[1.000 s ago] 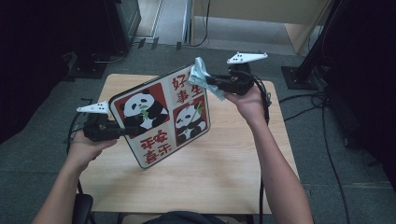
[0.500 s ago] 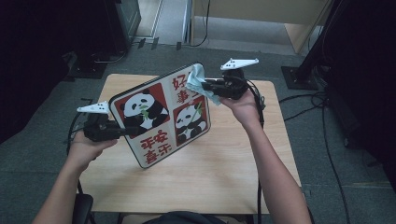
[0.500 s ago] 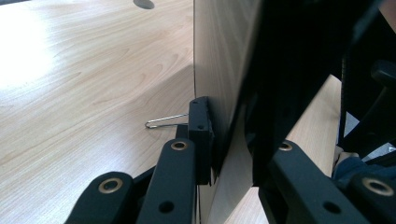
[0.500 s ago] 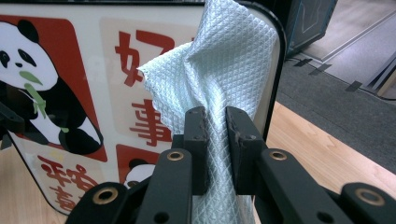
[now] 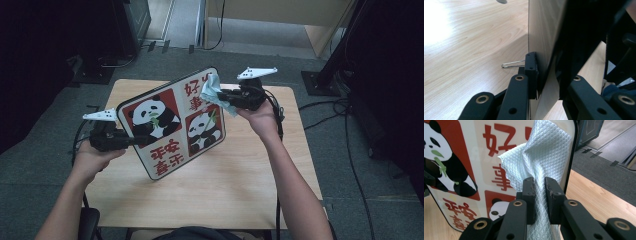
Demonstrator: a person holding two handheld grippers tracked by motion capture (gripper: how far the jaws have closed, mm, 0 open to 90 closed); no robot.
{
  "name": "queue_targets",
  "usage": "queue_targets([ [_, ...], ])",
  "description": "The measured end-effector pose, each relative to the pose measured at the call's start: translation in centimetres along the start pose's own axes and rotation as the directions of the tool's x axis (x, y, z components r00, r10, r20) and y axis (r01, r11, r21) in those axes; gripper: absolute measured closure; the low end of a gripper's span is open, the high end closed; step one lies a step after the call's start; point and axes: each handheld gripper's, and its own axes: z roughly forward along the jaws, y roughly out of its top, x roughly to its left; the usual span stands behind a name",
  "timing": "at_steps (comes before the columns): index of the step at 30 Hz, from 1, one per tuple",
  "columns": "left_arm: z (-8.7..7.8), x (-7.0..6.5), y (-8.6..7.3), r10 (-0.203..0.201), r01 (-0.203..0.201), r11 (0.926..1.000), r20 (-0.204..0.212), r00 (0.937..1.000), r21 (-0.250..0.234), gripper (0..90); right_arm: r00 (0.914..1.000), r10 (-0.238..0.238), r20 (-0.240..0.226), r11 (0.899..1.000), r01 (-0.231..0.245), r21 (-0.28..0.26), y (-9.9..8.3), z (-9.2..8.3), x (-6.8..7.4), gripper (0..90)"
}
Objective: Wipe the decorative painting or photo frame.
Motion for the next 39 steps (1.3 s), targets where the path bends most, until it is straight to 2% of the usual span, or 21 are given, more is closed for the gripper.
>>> queue_targets([
  [14,0.0,-0.1,0.0,-0.005,0.005,1.0,-0.011,0.9999,-0.001,80.0,0.9999,0.01,-0.002,1.0,-0.01,0.003,-2.0,0.6,-0.2,80.0],
  [19,0.1,-0.2,0.0,-0.011,0.011,0.9999,-0.011,0.9999,-0.001,80.0,0.9999,-0.011,-0.004,1.0,0.011,0.016,-2.7,0.8,-0.2,80.0],
  [31,0.1,-0.2,-0.1,-0.002,0.002,1.0,-0.014,0.9999,-0.002,80.0,0.9993,0.035,-0.015,0.999,-0.034,0.018,-4.9,1.3,-0.7,80.0],
  [39,0.1,-0.2,-0.1,-0.006,0.006,1.0,-0.006,1.0,-0.008,79.7,0.9993,0.034,-0.012,0.999,-0.034,0.033,-6.1,1.6,-0.7,80.0],
])
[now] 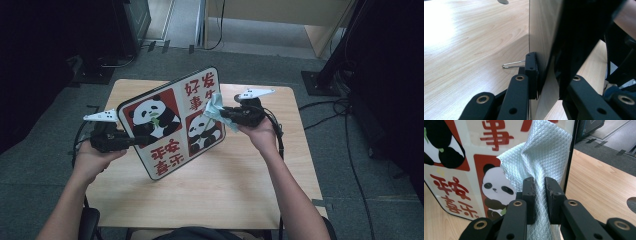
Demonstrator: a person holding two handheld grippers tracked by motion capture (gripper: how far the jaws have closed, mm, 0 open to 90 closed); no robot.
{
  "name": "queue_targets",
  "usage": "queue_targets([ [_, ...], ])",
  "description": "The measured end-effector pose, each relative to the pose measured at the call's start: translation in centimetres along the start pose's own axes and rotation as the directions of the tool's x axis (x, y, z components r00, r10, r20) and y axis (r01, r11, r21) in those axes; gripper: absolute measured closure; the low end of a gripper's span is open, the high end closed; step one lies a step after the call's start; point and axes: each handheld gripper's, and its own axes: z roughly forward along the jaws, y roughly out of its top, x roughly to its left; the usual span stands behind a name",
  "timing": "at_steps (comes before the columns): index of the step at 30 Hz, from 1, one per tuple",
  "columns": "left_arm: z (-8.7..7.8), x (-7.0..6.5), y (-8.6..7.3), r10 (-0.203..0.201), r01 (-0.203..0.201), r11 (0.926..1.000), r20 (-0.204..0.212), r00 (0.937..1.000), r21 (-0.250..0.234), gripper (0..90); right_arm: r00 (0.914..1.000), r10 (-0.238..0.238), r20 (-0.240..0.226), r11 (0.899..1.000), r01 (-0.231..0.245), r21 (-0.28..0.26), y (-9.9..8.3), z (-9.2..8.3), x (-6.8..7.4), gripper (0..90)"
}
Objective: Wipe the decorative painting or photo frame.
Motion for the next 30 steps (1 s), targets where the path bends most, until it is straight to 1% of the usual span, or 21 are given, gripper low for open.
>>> queue_targets([
  [2,0.0,0.0,0.0,-0.001,0.001,1.0,0.001,1.0,0.0,79.7,1.0,-0.005,-0.002,1.0,0.005,-0.004,-0.4,0.1,-0.1,80.0],
  [5,0.0,0.0,0.0,0.0,0.0,1.0,0.007,1.0,0.002,79.4,0.9999,0.012,-0.004,1.0,-0.012,0.005,-1.0,0.3,-0.2,80.0],
  [7,0.0,0.0,0.0,0.002,-0.002,1.0,0.007,1.0,0.0,79.2,1.0,0.004,-0.001,1.0,-0.004,-0.003,-1.5,0.5,-0.3,80.0],
  [10,0.0,0.0,0.0,0.004,-0.004,1.0,0.006,1.0,0.0,79.2,0.9999,0.011,0.0,1.0,-0.011,0.004,-2.2,0.7,-0.4,79.9],
  [12,0.1,0.0,0.0,0.006,-0.006,1.0,0.004,1.0,-0.002,79.2,0.9998,0.018,-0.001,1.0,-0.018,0.019,-2.5,0.8,-0.5,80.0],
  [14,0.1,0.0,0.0,0.008,-0.008,1.0,0.002,1.0,-0.002,79.3,1.0,0.008,0.005,1.0,-0.008,0.005,-3.0,1.0,-0.5,79.9],
  [16,0.1,0.0,-0.1,0.008,-0.008,1.0,0.005,1.0,-0.003,79.4,0.9999,0.017,0.003,1.0,-0.017,0.019,-3.4,1.2,-0.5,79.9],
  [18,0.1,0.0,-0.1,0.008,-0.008,1.0,0.002,1.0,-0.003,79.5,0.9999,0.014,0.0,0.999,-0.014,0.031,-3.8,1.4,-0.5,79.9],
  [20,0.1,0.0,-0.1,0.009,-0.009,1.0,0.0,1.0,-0.003,79.6,0.9996,0.029,-0.004,0.998,-0.029,0.051,-4.1,1.7,-0.5,80.0],
  [23,0.1,0.0,-0.1,0.01,-0.01,0.9999,0.0,0.9999,-0.003,79.6,0.9998,0.019,0.002,0.999,-0.019,0.042,-5.0,2.0,-0.6,79.9],
  [24,0.1,0.0,-0.1,0.011,-0.011,0.9999,0.001,0.9999,-0.003,79.6,0.9997,0.023,-0.001,0.999,-0.023,0.049,-5.3,2.1,-0.6,79.9],
  [25,0.1,0.0,-0.1,0.012,-0.012,0.9999,0.001,0.9999,-0.002,79.6,0.9993,0.037,-0.005,0.997,-0.037,0.065,-5.5,2.3,-0.7,80.0],
  [26,0.1,0.0,-0.1,0.012,-0.012,0.9999,0.001,0.9999,-0.002,79.6,0.9993,0.036,-0.006,0.996,-0.035,0.079,-5.7,2.4,-0.8,79.9],
  [28,0.1,0.0,0.0,0.013,-0.013,0.9999,0.001,0.9999,-0.002,79.6,0.9994,0.035,-0.005,0.997,-0.035,0.066,-6.2,2.6,-0.8,80.0],
  [30,0.1,0.1,0.0,0.015,-0.015,0.9999,0.003,0.9999,-0.003,79.6,0.999,0.043,-0.006,0.996,-0.043,0.074,-6.7,2.7,-0.9,79.9],
])
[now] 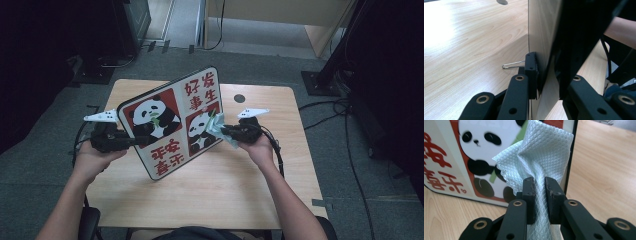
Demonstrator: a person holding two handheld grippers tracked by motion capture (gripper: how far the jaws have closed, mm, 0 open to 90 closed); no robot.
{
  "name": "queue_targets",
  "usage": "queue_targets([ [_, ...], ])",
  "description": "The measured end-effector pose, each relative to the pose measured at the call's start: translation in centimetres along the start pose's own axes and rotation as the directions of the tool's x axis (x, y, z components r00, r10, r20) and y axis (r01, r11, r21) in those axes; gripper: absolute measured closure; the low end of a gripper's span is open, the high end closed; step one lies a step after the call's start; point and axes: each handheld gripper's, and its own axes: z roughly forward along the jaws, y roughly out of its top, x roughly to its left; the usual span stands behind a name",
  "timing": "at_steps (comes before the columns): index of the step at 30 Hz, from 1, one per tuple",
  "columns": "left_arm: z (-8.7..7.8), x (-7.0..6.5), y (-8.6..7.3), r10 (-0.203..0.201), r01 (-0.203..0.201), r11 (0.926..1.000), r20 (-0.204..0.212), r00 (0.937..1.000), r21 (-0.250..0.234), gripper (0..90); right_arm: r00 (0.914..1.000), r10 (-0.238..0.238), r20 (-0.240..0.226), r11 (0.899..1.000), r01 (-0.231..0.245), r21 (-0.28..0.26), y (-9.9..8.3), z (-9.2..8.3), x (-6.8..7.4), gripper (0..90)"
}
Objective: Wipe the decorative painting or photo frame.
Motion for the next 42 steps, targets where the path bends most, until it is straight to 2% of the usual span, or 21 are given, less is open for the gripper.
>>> queue_targets([
  [3,0.0,0.0,0.0,0.004,-0.004,1.0,0.0,1.0,0.001,79.6,0.9999,0.013,-0.002,0.999,-0.013,0.034,-0.4,0.4,-0.1,79.9],
  [6,0.0,0.1,0.0,0.005,-0.005,1.0,0.003,1.0,0.001,79.6,0.9999,0.011,0.003,1.0,-0.011,0.028,-1.0,0.6,-0.1,79.8],
  [11,0.1,0.3,0.1,-0.001,0.001,1.0,0.012,0.9999,0.003,79.4,0.9997,0.025,0.007,0.999,-0.025,0.044,-1.7,1.0,-0.3,79.6],
  [15,0.1,0.3,0.1,0.0,0.0,1.0,0.013,0.9999,0.002,79.3,0.9992,0.038,0.012,0.996,-0.039,0.079,-2.3,1.3,-0.7,79.6],
  [18,0.1,0.4,0.1,0.002,-0.002,1.0,0.016,0.9999,0.003,79.3,0.9995,0.03,0.012,0.996,-0.031,0.081,-2.7,1.4,-0.8,79.6],
  [22,0.1,0.4,0.1,0.001,-0.001,1.0,0.014,0.9999,0.002,79.3,0.9984,0.055,0.006,0.995,-0.056,0.088,-3.2,1.7,-1.0,79.6],
  [27,0.2,0.3,0.1,-0.003,0.003,1.0,0.012,0.9999,0.001,79.3,0.9976,0.069,0.003,0.993,-0.069,0.092,-2.8,1.3,-0.8,79.9],
  [32,0.2,0.3,0.1,-0.005,0.005,1.0,0.012,0.9999,-0.001,79.3,0.9967,0.081,0.008,0.995,-0.081,0.064,-2.2,0.4,-0.5,80.0],
  [41,0.3,0.3,0.0,-0.006,0.006,1.0,0.015,0.9999,-0.005,79.2,0.9943,0.107,0.006,0.994,-0.107,0.032,0.0,-1.4,0.1,80.1],
  [42,0.3,0.4,0.0,-0.008,0.008,0.9999,0.016,0.9998,-0.007,79.2,0.9954,0.096,0.006,0.995,-0.096,0.028,0.3,-1.5,0.2,80.1],
])
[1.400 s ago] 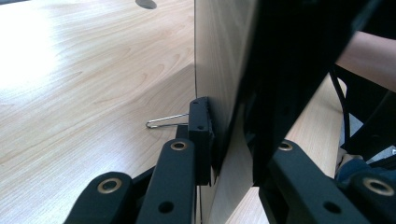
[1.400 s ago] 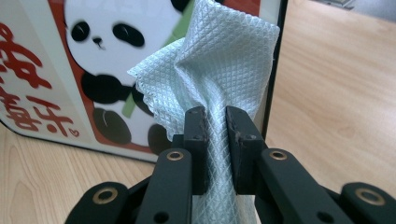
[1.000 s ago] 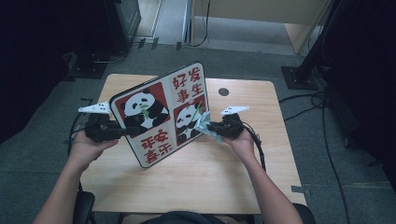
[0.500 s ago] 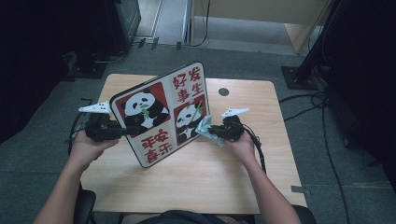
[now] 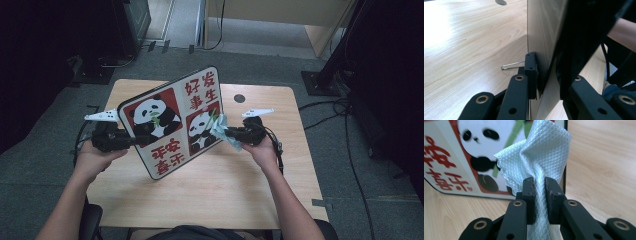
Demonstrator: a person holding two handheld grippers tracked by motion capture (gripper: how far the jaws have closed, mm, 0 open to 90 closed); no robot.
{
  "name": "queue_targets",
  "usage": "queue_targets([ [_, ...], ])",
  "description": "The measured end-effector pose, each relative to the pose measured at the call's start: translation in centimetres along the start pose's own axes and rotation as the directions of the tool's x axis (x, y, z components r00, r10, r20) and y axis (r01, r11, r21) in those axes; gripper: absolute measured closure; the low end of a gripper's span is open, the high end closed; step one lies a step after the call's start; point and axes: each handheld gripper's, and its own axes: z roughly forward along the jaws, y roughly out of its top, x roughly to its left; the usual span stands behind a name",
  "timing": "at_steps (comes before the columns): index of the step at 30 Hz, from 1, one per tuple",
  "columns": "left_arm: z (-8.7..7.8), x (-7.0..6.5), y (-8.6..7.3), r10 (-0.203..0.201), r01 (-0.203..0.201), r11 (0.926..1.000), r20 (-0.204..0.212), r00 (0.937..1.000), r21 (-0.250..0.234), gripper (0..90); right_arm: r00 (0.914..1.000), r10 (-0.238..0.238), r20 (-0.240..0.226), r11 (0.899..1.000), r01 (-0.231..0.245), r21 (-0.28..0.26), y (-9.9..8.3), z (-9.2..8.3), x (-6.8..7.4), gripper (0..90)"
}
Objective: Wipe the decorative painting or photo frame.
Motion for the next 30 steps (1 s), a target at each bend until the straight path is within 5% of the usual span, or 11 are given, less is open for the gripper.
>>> queue_targets([
  [9,0.0,0.0,0.0,-0.003,0.003,1.0,0.004,1.0,0.003,79.1,0.9988,-0.046,-0.013,0.999,0.046,0.014,2.9,-0.8,1.3,80.1],
  [30,0.0,-0.1,0.0,-0.001,0.001,1.0,-0.006,1.0,0.004,79.5,0.9888,-0.144,-0.038,0.987,0.141,-0.072,12.6,-4.7,4.5,80.1],
])
